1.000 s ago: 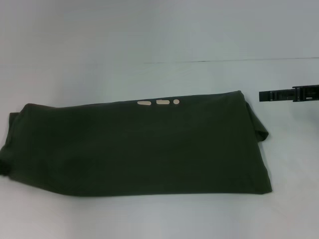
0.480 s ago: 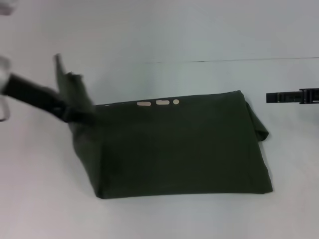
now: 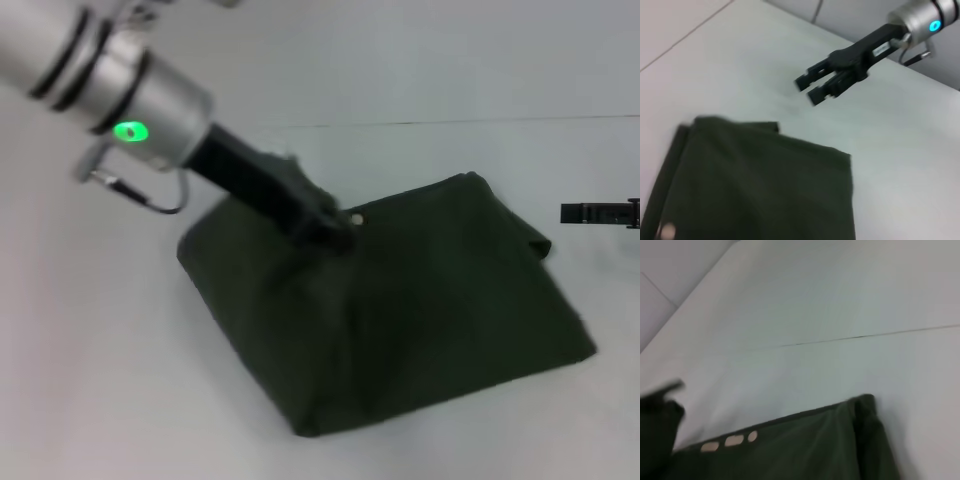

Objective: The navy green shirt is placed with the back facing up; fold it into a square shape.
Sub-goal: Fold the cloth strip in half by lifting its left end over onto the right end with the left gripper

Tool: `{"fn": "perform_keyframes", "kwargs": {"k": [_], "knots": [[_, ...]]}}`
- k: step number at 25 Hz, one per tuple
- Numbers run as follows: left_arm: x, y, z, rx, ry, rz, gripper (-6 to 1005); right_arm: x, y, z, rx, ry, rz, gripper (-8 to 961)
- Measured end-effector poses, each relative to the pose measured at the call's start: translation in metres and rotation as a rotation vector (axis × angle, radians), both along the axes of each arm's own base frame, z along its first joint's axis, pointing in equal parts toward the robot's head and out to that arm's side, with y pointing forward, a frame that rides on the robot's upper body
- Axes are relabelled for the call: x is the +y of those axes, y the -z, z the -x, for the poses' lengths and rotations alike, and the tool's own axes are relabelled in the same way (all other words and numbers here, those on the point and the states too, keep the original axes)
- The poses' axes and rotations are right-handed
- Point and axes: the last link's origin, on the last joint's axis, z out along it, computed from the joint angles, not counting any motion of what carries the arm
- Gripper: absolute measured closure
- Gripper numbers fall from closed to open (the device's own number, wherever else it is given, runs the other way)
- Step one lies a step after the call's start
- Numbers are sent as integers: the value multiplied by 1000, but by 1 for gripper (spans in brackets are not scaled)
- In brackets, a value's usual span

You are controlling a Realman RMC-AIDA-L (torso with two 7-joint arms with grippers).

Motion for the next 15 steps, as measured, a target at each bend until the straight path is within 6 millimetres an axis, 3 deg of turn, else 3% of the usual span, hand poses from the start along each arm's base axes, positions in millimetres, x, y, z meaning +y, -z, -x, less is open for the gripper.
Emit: {"fn": "perform_keyframes", "kwargs": {"k": [6, 15], "knots": [[9, 28, -28, 31, 48, -28, 930, -6, 0, -6, 2, 8, -1, 25], [13, 30, -39, -10, 57, -53, 930, -6, 1, -1, 8, -14, 22, 25]]}}
